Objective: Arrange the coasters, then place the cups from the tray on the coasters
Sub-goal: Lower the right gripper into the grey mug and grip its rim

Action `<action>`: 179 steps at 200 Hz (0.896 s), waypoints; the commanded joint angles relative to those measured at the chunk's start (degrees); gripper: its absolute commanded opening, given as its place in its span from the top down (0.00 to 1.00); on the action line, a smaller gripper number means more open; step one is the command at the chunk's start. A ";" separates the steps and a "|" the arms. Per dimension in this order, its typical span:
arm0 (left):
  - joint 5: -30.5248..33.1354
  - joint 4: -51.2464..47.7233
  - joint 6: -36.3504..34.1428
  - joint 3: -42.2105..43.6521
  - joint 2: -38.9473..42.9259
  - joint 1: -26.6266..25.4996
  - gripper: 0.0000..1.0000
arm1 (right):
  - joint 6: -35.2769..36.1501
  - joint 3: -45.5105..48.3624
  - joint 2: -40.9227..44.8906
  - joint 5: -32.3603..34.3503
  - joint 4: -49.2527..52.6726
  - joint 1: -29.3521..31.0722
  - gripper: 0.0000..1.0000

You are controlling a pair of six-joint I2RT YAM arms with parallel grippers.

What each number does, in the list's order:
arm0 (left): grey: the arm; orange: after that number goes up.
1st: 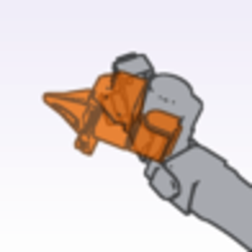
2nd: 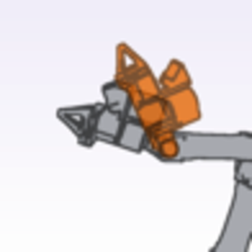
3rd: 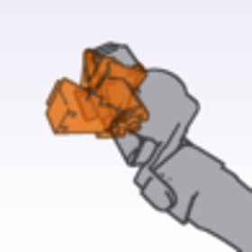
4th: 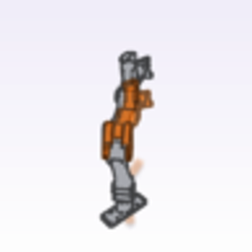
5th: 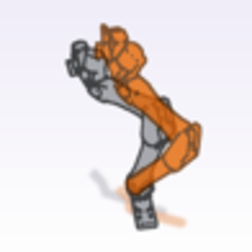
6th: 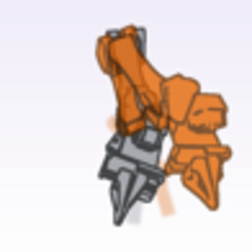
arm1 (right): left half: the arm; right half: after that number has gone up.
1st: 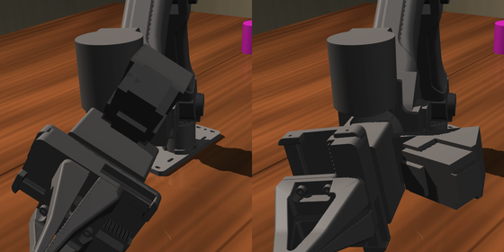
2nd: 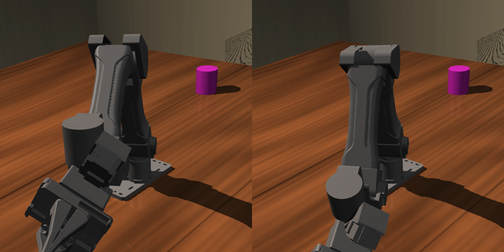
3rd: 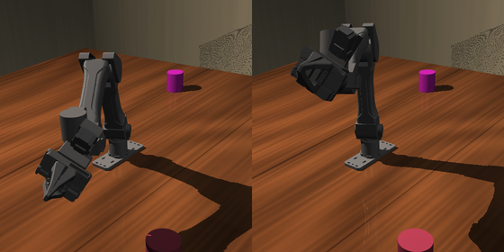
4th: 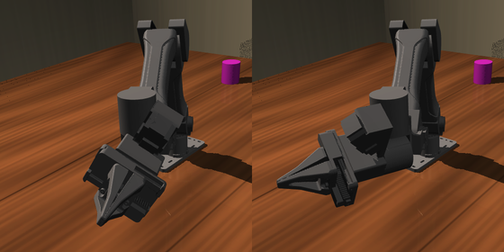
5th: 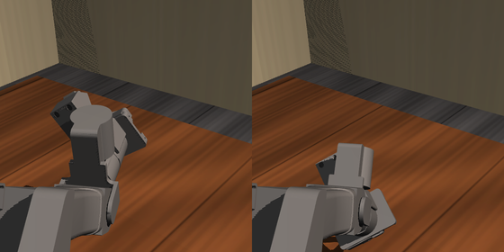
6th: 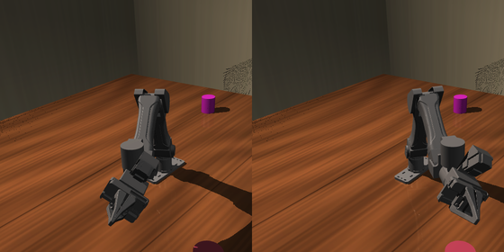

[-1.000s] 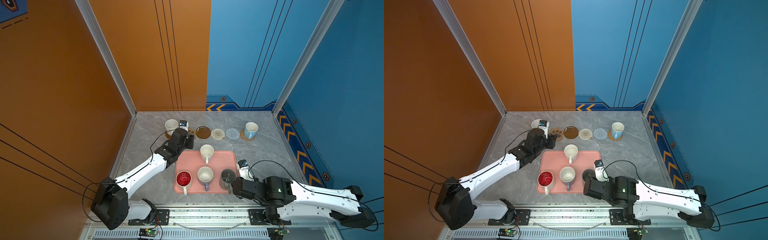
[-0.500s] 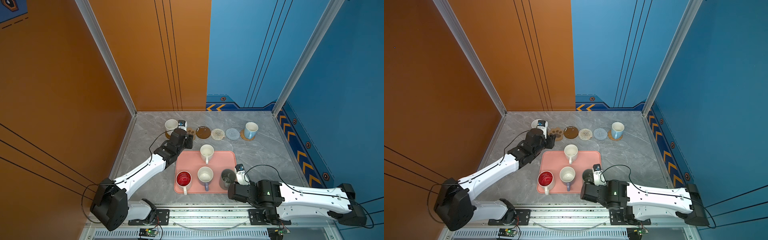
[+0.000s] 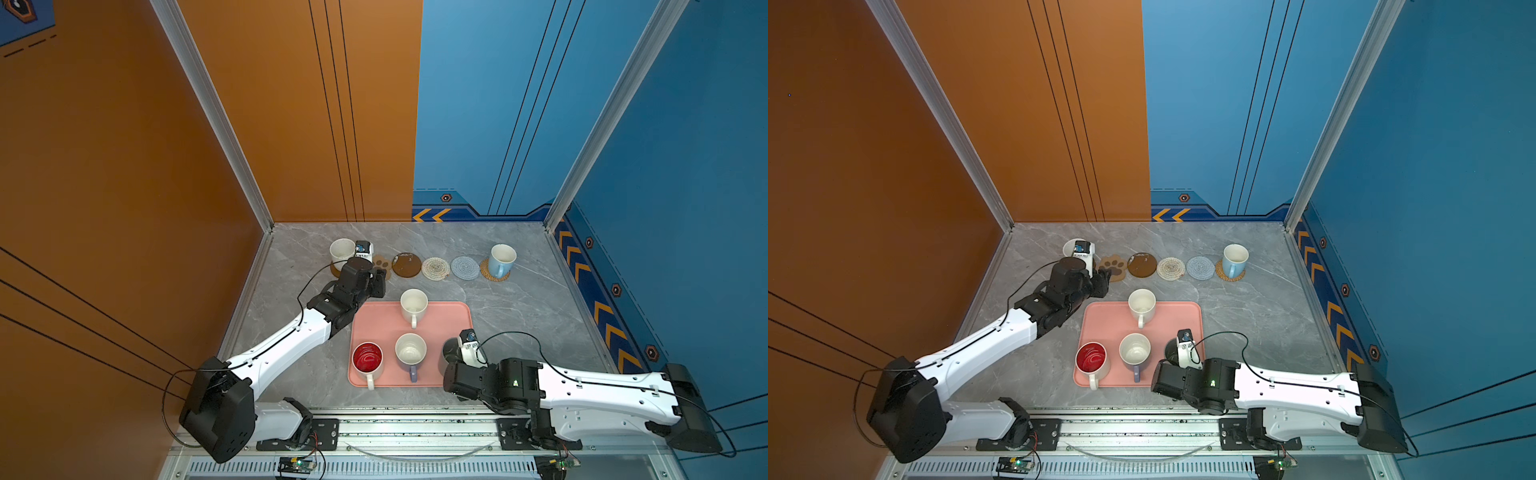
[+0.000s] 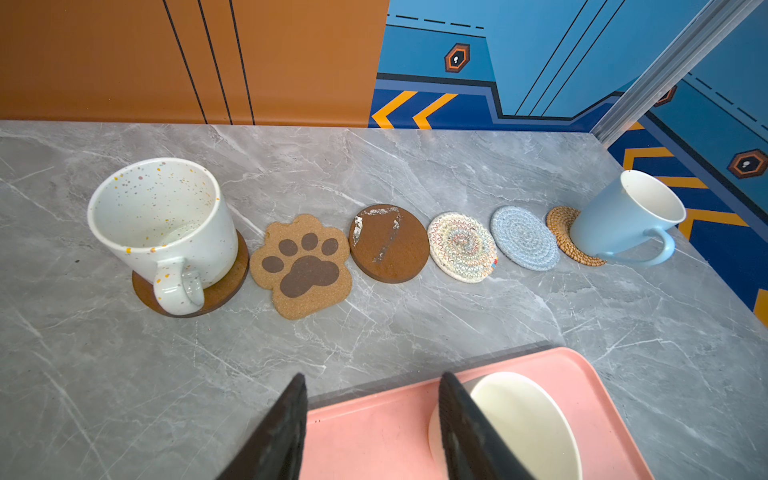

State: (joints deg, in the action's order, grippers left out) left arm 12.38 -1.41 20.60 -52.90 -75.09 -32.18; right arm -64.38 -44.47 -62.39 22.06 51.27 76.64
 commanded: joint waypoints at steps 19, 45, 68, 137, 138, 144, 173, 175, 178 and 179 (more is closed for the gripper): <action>-0.12 0.48 0.47 0.65 0.57 0.72 0.48 | 0.49 1.39 -0.08 -0.33 -0.58 -1.75 0.56; -0.17 0.51 0.45 0.69 0.53 0.81 0.48 | 0.79 1.76 -0.40 -0.43 -1.35 -2.22 0.57; -0.22 0.49 0.48 0.59 0.08 0.91 0.48 | 1.46 1.67 -1.04 -0.84 -2.07 -2.58 0.57; -1.09 0.56 0.65 0.51 -0.03 0.90 0.48 | 1.72 1.63 -4.98 -1.87 -3.64 -3.12 0.60; -1.07 0.59 0.70 0.51 0.00 0.94 0.48 | 1.72 1.65 -5.00 -1.82 -3.63 -3.10 0.60; -1.03 0.70 0.67 0.53 0.03 0.91 0.48 | 1.68 1.59 -5.41 -1.78 -3.63 -3.08 0.60; -1.08 0.65 0.65 0.53 0.01 1.07 0.48 | 2.15 0.81 -6.85 -1.58 -3.63 -3.24 0.60; -1.07 0.76 0.64 0.59 0.00 1.00 0.48 | 2.26 0.79 -6.93 -1.54 -3.63 -3.25 0.61; -1.10 0.79 0.67 0.53 0.03 1.01 0.48 | 2.31 0.67 -7.07 -1.58 -3.63 -3.25 0.61; -1.07 0.79 0.67 0.57 0.03 1.00 0.48 | 2.32 0.68 -7.10 -1.58 -3.63 -3.25 0.61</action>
State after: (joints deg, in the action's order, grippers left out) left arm 12.34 -1.39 20.82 -52.90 -75.11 -31.88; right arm -62.85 -43.46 -68.40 20.14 47.48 73.80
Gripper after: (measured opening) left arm 0.521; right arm 0.397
